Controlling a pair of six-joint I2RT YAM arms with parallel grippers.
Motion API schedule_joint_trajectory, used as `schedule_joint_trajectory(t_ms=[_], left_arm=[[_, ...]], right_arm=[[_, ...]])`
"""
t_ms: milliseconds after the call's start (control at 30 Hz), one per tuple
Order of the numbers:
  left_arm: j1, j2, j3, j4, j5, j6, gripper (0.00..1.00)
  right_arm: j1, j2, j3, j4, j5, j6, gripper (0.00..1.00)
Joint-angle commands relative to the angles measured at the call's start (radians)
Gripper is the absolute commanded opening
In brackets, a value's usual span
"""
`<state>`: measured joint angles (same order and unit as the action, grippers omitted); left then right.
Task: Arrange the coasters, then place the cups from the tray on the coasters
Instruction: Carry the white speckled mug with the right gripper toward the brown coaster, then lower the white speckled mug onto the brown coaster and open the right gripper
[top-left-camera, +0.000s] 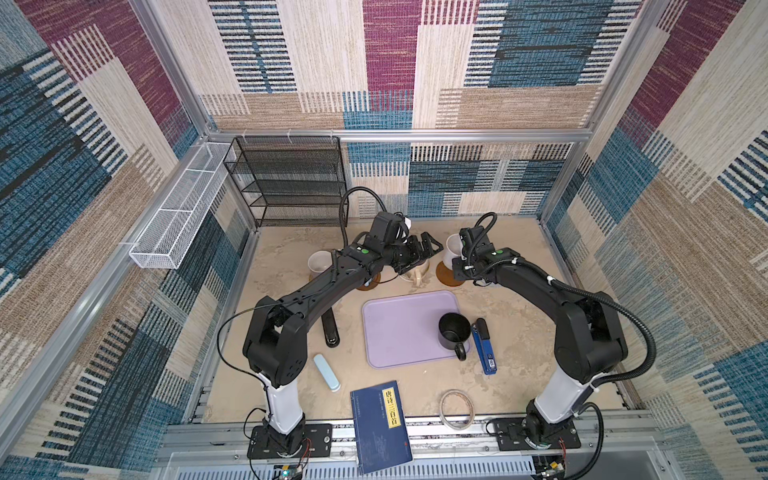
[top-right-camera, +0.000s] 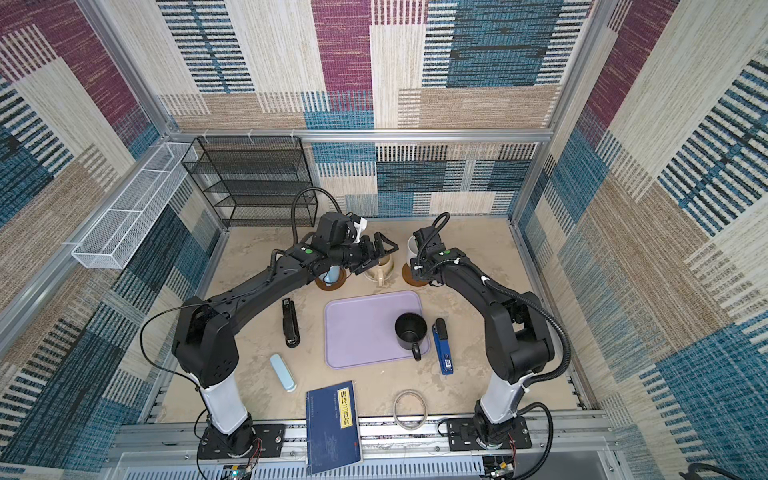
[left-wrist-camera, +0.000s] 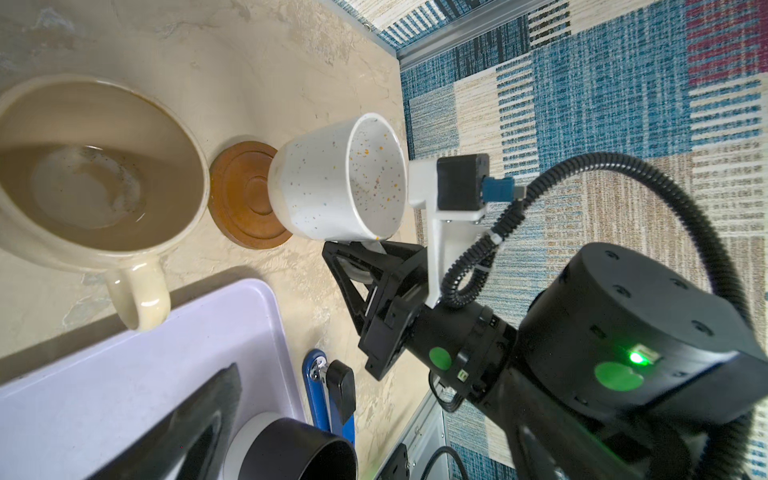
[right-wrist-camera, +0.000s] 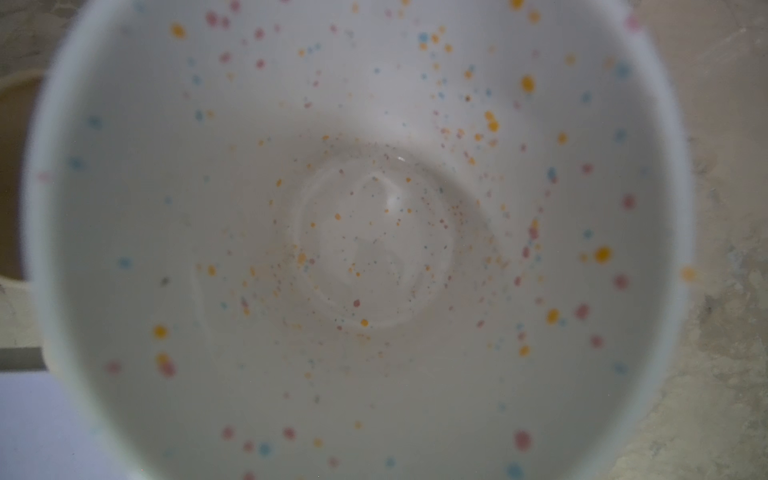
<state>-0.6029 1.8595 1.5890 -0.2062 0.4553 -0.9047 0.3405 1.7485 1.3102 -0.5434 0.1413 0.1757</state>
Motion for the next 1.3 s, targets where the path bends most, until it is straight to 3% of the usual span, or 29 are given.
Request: schedule_joint_trajectory(t_ms=[0, 433, 1267], left_arm=[[0.0, 0.026, 0.026, -0.004, 0.027, 0.016, 0.99], [0.001, 0.065, 0.047, -0.007, 0.028, 0.006, 0.98], [0.0, 0.035, 0.003, 0.008, 0.032, -0.007, 1.0]], right_arm=[[-0.009, 0.018, 0.023, 0.091, 0.024, 0.0, 0.0], [-0.013, 0.115, 0.097, 0.017, 0.016, 0.018, 0.0], [-0.003, 0.118, 0.061, 0.013, 0.006, 0.016, 0.0]])
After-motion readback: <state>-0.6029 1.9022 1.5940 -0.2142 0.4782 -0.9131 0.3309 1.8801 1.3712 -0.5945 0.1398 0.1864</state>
